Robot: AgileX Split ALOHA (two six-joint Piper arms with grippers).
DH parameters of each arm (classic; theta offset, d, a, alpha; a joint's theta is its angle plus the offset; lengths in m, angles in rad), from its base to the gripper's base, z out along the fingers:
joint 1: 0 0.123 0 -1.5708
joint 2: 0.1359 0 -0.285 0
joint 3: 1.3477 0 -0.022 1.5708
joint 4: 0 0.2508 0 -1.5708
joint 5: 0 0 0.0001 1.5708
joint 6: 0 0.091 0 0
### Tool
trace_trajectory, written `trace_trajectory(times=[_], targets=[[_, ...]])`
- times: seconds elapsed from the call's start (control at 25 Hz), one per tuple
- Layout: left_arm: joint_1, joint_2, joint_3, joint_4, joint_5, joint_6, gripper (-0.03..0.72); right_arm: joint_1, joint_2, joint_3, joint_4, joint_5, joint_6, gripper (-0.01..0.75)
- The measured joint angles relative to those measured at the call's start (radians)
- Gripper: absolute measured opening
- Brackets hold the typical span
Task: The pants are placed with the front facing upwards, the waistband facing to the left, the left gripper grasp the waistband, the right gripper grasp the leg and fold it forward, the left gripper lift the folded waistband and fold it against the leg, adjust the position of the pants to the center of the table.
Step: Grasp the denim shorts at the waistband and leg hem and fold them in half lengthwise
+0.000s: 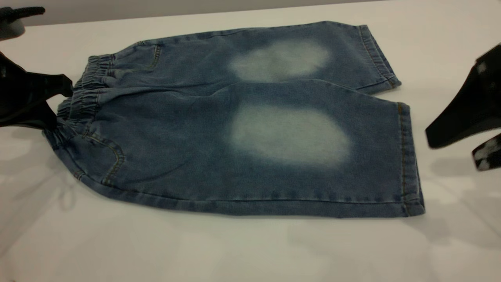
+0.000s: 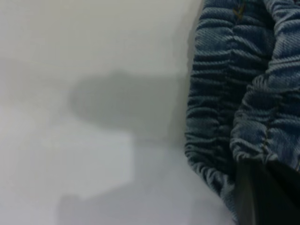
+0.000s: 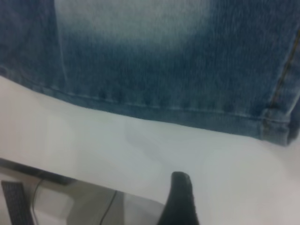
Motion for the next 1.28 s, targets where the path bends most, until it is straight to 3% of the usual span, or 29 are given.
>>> trace_trajectory(times=[0.6, 1.28], targets=[[0.000, 0.000, 0.000, 0.000, 0.000, 0.000, 0.037, 0.000, 0.319, 0.000, 0.353, -0.048, -0.487, 0.510], [0.000, 0.000, 0.000, 0.000, -0.001, 0.000, 0.037, 0.000, 0.400, -0.001, 0.571, -0.032, -0.663, 0.510]])
